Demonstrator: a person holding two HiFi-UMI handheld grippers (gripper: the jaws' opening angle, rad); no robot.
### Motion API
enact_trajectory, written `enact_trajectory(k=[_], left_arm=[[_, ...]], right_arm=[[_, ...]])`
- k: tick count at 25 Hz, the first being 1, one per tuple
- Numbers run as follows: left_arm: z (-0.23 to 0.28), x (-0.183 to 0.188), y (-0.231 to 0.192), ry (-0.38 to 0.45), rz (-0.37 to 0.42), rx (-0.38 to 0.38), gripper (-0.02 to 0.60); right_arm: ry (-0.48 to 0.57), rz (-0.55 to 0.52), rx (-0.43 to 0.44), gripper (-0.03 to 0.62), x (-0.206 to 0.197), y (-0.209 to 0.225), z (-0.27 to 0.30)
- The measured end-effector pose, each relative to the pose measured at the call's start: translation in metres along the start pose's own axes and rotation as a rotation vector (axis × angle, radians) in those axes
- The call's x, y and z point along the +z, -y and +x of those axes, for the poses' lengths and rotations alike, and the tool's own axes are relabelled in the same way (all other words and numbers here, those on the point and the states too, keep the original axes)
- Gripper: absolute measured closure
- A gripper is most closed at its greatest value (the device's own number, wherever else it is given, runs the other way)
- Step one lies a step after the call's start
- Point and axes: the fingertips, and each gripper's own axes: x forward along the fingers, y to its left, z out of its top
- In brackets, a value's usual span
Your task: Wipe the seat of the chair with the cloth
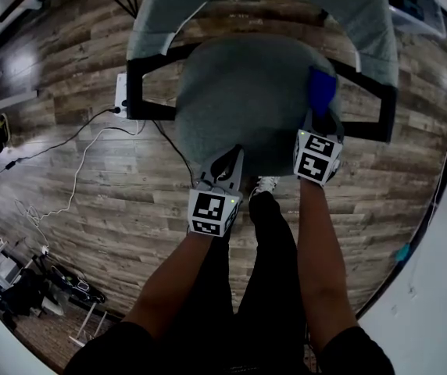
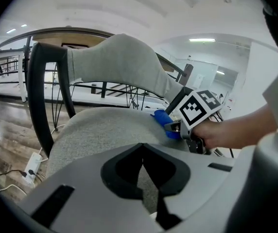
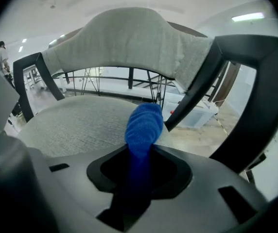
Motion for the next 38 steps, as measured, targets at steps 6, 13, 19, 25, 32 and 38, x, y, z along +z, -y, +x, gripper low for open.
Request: enact_trajectory(k=[6,13,19,25,32,38], left_arm=[[-0.004,-0.004,0.005,0.002,0.016,0.008,0.575],[-0.014,-0.011,-0.002,0.005,-0.013,0.018,0.575],[-0.034,-0.013,-0.027,0.027,-0.041,0.036,0.575],[-0.057,-0.022,-0.066,0.035,-0.062,0.09,0.575],[-0.086,-0.035,-0.109,0.045,-0.084,0.144,0.575],[-0.11,-0.048,-0.152,0.047,-0.112,0.191,0.575]], right_arm=[[0.0,0.008,-0.039,0.487,-0.006,0.025,-0.002],[0.07,0.003,-0.036,0.485,0.003,0.028,-0.021],[0.079,0.101,0.081,0.487,0.002,-0.029,-0.041],[0.079,0.063,0.241,0.485,0.007,-0.138,-0.061],[0.029,-0.029,0.367,0.485,-0.017,-0.244,-0.076],[0.027,-0.018,0.412,0.485,-0.013,-0.303,-0.079]])
